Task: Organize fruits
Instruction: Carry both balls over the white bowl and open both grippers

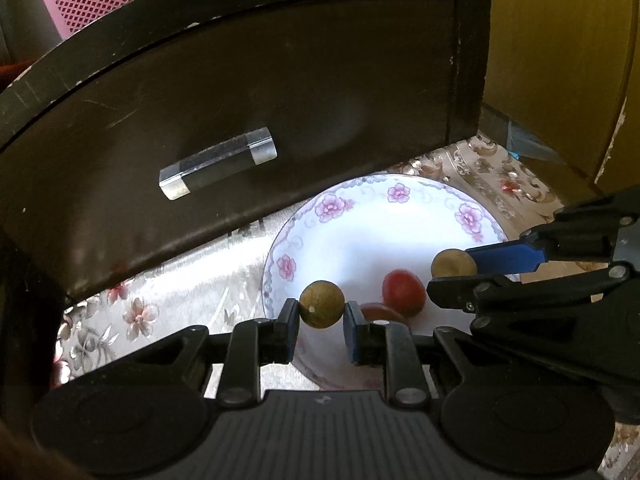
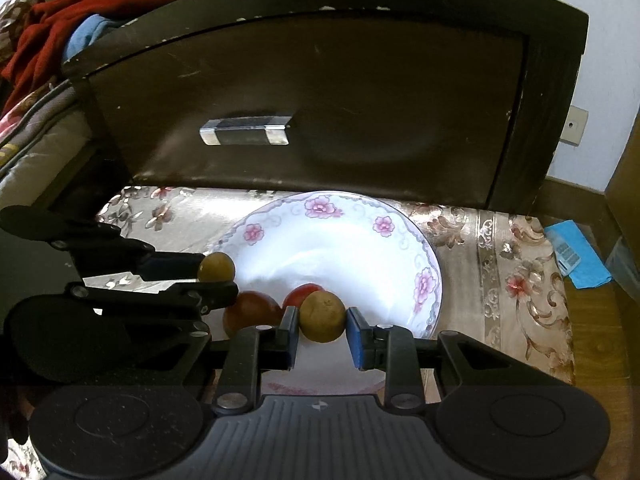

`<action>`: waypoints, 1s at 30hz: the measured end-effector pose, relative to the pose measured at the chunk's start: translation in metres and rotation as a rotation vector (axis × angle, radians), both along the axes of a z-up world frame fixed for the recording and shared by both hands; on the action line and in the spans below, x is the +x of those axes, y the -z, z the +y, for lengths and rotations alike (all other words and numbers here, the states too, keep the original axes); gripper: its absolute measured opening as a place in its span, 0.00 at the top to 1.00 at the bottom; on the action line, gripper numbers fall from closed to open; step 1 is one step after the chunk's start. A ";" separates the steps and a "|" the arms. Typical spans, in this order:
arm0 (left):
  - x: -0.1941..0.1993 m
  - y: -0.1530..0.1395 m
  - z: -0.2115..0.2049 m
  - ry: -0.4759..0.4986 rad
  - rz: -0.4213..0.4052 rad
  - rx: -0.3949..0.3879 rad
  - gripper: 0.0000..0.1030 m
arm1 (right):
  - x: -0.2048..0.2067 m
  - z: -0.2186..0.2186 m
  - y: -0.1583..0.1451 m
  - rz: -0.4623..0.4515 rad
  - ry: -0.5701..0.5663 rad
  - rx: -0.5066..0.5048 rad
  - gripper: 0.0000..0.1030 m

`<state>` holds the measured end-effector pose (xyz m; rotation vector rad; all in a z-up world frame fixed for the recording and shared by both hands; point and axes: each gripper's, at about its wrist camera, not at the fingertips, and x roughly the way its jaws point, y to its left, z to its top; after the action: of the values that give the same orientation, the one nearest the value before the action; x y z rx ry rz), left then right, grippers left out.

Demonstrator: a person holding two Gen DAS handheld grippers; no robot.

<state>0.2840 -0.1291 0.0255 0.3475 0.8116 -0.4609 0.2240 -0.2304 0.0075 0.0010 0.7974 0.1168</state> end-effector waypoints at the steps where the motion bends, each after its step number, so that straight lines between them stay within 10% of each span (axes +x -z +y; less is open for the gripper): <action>1: 0.002 0.000 0.000 -0.001 0.000 -0.003 0.70 | 0.001 -0.001 0.001 -0.002 0.002 0.000 0.78; 30: 0.023 0.008 -0.006 -0.025 0.015 -0.049 0.61 | 0.017 -0.013 0.010 0.000 0.023 0.003 0.74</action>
<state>0.3072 -0.1351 0.0175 0.2885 0.8172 -0.4601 0.2414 -0.2433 -0.0025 0.0126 0.7974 0.0961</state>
